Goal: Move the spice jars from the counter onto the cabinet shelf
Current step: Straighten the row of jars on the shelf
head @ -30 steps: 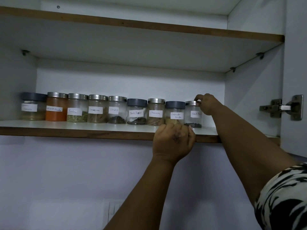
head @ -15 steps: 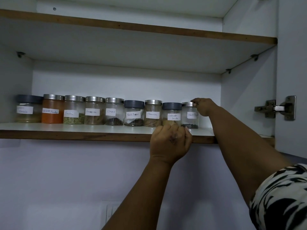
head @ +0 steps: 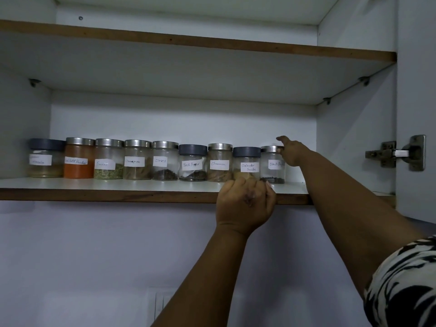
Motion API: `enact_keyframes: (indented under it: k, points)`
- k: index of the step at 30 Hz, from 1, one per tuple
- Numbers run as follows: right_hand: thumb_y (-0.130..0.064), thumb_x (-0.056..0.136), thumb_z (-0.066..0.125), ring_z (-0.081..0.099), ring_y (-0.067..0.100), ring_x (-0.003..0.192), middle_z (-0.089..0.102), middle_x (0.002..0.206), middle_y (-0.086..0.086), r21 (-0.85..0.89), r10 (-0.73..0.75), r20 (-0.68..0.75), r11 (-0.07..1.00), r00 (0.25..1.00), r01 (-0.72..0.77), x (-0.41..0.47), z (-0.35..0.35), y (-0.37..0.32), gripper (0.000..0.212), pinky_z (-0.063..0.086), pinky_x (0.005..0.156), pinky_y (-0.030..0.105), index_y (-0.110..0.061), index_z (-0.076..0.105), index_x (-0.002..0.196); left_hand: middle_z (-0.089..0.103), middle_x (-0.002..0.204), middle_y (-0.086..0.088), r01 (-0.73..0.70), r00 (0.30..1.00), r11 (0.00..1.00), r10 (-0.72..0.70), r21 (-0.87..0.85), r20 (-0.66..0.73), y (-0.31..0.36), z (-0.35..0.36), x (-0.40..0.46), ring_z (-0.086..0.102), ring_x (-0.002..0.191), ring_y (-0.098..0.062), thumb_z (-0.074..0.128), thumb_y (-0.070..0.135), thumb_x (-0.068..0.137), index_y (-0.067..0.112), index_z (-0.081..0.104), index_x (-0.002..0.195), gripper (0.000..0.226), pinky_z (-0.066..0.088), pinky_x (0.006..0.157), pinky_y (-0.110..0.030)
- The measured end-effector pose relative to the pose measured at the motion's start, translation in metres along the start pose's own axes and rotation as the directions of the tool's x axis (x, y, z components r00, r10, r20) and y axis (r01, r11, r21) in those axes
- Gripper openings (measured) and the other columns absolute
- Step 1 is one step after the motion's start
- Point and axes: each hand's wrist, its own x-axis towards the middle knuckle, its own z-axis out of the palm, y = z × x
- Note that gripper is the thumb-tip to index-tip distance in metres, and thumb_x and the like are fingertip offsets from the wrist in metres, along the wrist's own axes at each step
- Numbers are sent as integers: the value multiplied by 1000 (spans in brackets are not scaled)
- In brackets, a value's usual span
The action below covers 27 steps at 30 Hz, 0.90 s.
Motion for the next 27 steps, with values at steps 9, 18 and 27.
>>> enact_keyframes:
  k: [9, 18, 27]
  points:
    - [-9, 96, 48, 42, 46, 127, 20, 152, 24, 77, 186, -109, 981, 976, -178, -7, -7, -9, 66, 39, 105, 49, -17, 15, 152, 53, 56, -1, 8, 999, 999, -10, 40, 43, -1, 2, 1, 51, 54, -19, 43, 25, 92, 16, 54, 56, 39, 43, 54, -33]
    - [-10, 93, 44, 54, 38, 106, 40, 135, 19, 43, 122, -263, 992, 957, -115, -91, -38, -21, 55, 48, 90, 45, -17, 27, 145, 65, 67, 2, 171, 878, 985, -135, -37, 459, 4, -30, 13, 58, 67, -19, 48, 29, 95, 17, 65, 68, 34, 45, 70, -33]
    - [-46, 103, 24, 31, 33, 139, 39, 150, 14, -140, 67, -62, 987, 996, -75, -231, -5, -38, 54, 20, 116, 45, -18, 38, 146, 63, 127, -11, 393, 622, 909, -151, -139, 768, 3, -123, 23, 56, 119, -28, 50, 26, 94, 13, 56, 132, 41, 40, 101, -33]
